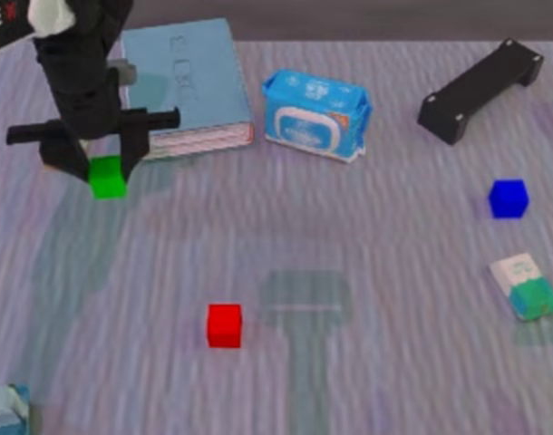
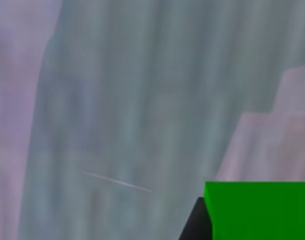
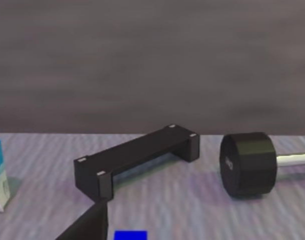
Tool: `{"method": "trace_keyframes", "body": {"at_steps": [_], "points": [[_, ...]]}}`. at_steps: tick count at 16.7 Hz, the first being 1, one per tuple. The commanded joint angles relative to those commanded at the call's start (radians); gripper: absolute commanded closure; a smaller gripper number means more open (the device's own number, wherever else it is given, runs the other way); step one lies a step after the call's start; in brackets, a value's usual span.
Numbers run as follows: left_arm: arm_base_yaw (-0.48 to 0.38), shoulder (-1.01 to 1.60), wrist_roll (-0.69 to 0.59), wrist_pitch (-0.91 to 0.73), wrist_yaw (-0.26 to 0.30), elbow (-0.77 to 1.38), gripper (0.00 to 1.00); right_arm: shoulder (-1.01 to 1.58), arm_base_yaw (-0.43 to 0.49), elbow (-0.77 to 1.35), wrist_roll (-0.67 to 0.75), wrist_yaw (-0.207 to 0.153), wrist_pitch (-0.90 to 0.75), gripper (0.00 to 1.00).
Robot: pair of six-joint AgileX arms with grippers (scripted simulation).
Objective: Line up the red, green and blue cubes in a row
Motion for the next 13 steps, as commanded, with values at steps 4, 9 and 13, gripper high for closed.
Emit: {"method": "trace_keyframes", "body": {"at_steps": [4, 9, 13], "points": [[0.002, -0.008, 0.0, -0.014, 0.0, 0.011, 1.0, 0.0, 0.0, 0.0, 0.0, 0.0, 0.0, 0.0], [-0.075, -0.021, -0.056, -0.012, -0.002, -0.007, 1.0, 0.0, 0.0, 0.0, 0.0, 0.0, 0.0, 0.0], [-0.263, -0.069, -0.209, -0.011, -0.004, -0.061, 1.0, 0.0, 0.0, 0.0, 0.0, 0.0, 0.0, 0.0]]}}
